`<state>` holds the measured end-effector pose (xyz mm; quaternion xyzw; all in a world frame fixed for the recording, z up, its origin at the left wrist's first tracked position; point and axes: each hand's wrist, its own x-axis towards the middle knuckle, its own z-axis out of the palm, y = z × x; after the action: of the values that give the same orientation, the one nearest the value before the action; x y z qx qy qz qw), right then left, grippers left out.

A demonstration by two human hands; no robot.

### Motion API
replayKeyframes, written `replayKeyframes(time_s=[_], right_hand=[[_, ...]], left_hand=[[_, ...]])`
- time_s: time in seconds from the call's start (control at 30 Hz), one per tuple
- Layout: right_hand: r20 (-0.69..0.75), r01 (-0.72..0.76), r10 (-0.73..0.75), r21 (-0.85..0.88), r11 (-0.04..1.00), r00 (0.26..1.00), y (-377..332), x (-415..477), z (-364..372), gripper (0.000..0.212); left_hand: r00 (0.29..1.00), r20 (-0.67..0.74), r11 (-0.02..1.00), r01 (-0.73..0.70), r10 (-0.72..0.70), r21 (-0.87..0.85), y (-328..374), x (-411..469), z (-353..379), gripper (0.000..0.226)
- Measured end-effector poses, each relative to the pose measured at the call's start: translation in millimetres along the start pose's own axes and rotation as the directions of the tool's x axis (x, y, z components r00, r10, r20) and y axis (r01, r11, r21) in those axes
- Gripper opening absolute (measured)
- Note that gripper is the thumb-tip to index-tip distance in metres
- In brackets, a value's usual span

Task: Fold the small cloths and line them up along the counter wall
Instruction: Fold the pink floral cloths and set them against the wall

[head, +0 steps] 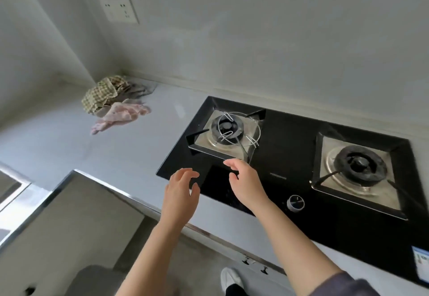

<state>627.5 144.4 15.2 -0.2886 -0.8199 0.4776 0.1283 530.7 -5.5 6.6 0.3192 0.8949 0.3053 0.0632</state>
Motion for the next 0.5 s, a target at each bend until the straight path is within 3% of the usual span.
replayKeyframes(time_s=[0.23, 0.5], right_hand=[[0.21, 0.09, -0.076, -0.061, 0.994, 0.975, -75.6, 107.2, 83.5, 0.039], [0.272, 0.118, -0.049, -0.242, 0.963, 0.961, -108.6, 236.4, 184.5, 0.04]], left_hand=[[0.991, -0.047, 0.987, 0.128, -0.124, 0.093, -88.7, 80.7, -70.8, 0.025], [0.997, 0.079, 0.956, -0.018, -0.005, 0.294, -220.7, 235.2, -113.6, 0.026]])
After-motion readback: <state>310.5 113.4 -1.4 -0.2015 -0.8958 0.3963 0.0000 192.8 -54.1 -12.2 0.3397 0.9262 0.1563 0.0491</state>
